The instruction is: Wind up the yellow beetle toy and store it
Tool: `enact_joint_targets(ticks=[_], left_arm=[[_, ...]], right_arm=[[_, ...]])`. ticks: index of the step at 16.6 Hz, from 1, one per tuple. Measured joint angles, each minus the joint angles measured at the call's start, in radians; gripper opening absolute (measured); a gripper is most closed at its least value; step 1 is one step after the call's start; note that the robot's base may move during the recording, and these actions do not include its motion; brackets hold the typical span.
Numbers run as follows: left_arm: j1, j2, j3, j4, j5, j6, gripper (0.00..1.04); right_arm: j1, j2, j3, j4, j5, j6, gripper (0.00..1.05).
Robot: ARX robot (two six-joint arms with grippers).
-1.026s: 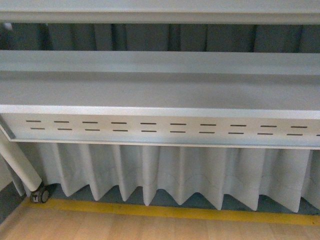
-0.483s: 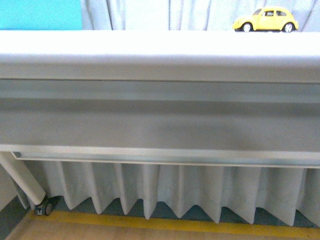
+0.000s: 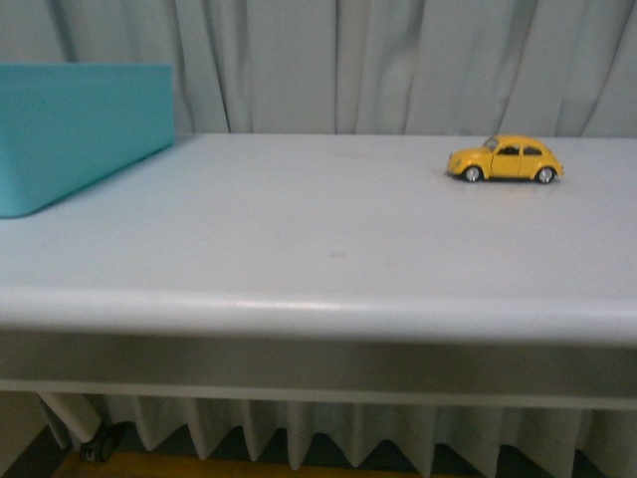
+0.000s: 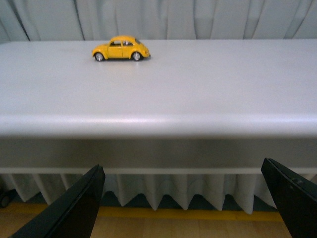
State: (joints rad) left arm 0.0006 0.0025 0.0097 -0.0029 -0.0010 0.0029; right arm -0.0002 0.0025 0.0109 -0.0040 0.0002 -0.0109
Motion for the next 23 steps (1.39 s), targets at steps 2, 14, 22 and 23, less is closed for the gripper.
enact_joint_targets(ticks=[2, 14, 22, 23], left_arm=[[0.0, 0.0, 0.0, -0.001, 0.002, 0.0, 0.98], [0.0, 0.0, 0.0, 0.0, 0.002, 0.0, 0.98], [0.0, 0.0, 0.0, 0.001, 0.001, 0.0, 0.98], [0.0, 0.0, 0.0, 0.001, 0.0, 0.0, 0.98]], right_arm=[[0.0, 0.0, 0.0, 0.0, 0.0, 0.0, 0.98], [0.0, 0.001, 0.0, 0.0, 0.0, 0.0, 0.98], [0.0, 0.001, 0.0, 0.001, 0.0, 0.0, 0.98], [0.0, 0.001, 0.0, 0.001, 0.0, 0.0, 0.98]])
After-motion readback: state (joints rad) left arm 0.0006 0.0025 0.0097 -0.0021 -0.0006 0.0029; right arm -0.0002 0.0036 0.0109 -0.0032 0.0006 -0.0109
